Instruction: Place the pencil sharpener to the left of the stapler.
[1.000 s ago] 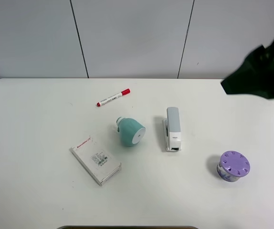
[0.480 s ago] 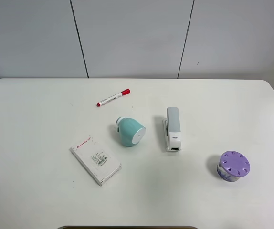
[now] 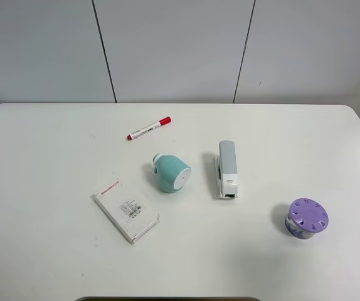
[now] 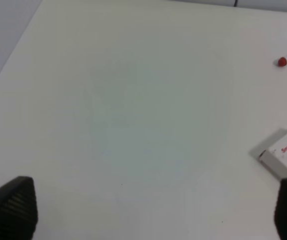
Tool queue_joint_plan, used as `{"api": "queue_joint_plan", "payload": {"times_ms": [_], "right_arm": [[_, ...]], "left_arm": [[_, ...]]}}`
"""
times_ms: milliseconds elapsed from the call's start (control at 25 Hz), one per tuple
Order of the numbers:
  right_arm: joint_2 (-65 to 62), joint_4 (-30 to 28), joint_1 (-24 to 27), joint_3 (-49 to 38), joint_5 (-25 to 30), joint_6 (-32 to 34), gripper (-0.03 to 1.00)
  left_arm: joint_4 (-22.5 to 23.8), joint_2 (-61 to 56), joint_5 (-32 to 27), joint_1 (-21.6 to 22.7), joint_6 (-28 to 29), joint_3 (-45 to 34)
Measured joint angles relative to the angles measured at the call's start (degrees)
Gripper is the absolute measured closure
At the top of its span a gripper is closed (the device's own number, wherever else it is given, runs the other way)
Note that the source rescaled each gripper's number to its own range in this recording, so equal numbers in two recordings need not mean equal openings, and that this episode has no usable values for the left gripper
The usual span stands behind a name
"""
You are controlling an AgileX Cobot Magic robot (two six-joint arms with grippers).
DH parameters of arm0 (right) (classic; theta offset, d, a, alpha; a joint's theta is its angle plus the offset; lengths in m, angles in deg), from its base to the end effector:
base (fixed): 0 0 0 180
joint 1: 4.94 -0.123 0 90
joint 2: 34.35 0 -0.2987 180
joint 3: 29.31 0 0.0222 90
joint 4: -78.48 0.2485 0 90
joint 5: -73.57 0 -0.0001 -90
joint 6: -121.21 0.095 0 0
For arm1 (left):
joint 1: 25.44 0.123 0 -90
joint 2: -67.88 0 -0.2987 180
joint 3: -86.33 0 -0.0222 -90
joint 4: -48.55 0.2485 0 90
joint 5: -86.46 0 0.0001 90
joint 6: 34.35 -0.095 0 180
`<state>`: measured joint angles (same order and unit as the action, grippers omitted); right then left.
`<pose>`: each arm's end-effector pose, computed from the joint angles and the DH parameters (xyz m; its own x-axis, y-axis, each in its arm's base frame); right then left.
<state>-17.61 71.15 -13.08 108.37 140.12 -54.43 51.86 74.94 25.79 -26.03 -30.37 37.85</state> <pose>-0.0059 -0.0121 0.3011 -0.5750 -0.0572 -0.8162 -0.0319 0.9984 -0.0475 -0.0189 0.0050 0.2767 -0.4392 -0.0366 -0.8976 -0.0530 0.9985 -0.0147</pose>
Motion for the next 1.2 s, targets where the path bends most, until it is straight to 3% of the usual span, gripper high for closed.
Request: {"api": "queue_joint_plan", "payload": {"times_ms": [280, 680, 1200], "right_arm": [[-9.4, 1.7, 3.5, -4.3, -1.2, 0.0, 0.42], [-9.5, 2.6, 3.5, -6.3, -5.3, -0.2, 0.42], [-9.5, 2.6, 3.5, -6.3, -5.4, -0.2, 0.42]], "left_arm": [[0.0, 0.0, 0.0, 0.0, 0.0, 0.0], [0.0, 0.0, 0.0, 0.0, 0.0, 0.0], [0.0, 0.0, 0.0, 0.0, 0.0, 0.0]]}}
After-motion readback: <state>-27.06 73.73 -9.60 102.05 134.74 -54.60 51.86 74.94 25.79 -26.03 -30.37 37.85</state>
